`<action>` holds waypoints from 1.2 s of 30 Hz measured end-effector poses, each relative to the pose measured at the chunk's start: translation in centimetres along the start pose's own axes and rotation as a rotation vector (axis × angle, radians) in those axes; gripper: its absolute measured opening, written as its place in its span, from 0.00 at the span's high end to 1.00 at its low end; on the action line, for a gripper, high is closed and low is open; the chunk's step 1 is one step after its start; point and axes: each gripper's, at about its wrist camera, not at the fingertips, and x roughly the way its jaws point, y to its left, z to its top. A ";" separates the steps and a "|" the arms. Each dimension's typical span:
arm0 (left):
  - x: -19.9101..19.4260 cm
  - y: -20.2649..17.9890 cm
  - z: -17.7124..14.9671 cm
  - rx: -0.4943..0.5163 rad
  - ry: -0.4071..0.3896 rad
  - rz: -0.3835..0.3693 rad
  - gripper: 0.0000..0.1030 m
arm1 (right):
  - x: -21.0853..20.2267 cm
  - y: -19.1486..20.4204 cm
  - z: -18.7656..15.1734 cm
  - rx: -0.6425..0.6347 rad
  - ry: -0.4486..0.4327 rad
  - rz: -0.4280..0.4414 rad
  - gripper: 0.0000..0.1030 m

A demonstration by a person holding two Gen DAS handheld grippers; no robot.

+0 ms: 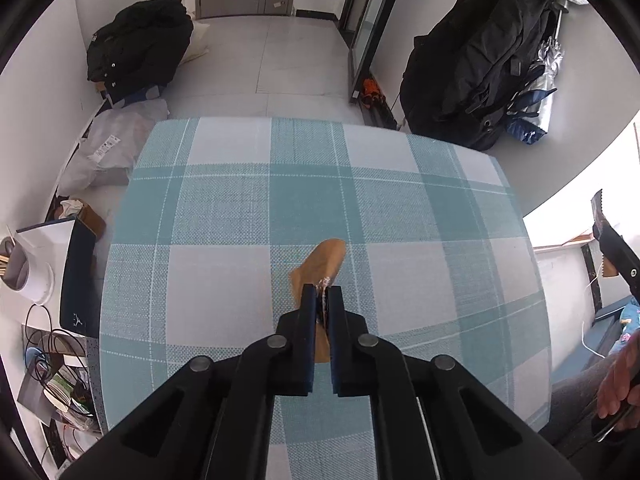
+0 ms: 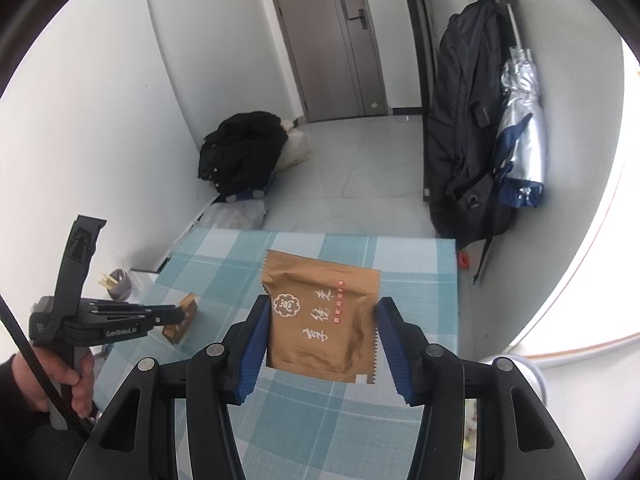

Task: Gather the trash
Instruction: 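Carry both brown sachets in both grippers over the white bin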

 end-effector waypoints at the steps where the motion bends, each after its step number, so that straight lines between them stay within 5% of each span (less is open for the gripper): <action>1: -0.2 -0.3 0.0 0.000 0.000 -0.004 0.99 | -0.5 -0.3 0.1 0.008 -0.007 0.003 0.50; 5: -1.1 -2.5 0.2 0.011 -0.020 -0.034 0.99 | -3.0 -1.9 0.9 0.043 -0.047 0.012 0.50; 12: -2.7 -11.8 1.6 0.152 -0.057 -0.146 0.99 | -8.5 -6.9 2.8 0.131 -0.118 0.006 0.50; 23: 0.1 -26.0 3.8 0.295 0.013 -0.379 0.99 | -18.1 -16.9 3.2 0.220 -0.205 -0.150 0.50; 31: 7.6 -30.7 3.5 0.302 0.183 -0.415 0.99 | -16.1 -24.2 -0.8 0.342 -0.119 -0.257 0.50; 36: 12.1 -31.7 2.4 0.300 0.296 -0.378 0.99 | -11.1 -28.0 -5.1 0.456 0.008 -0.235 0.50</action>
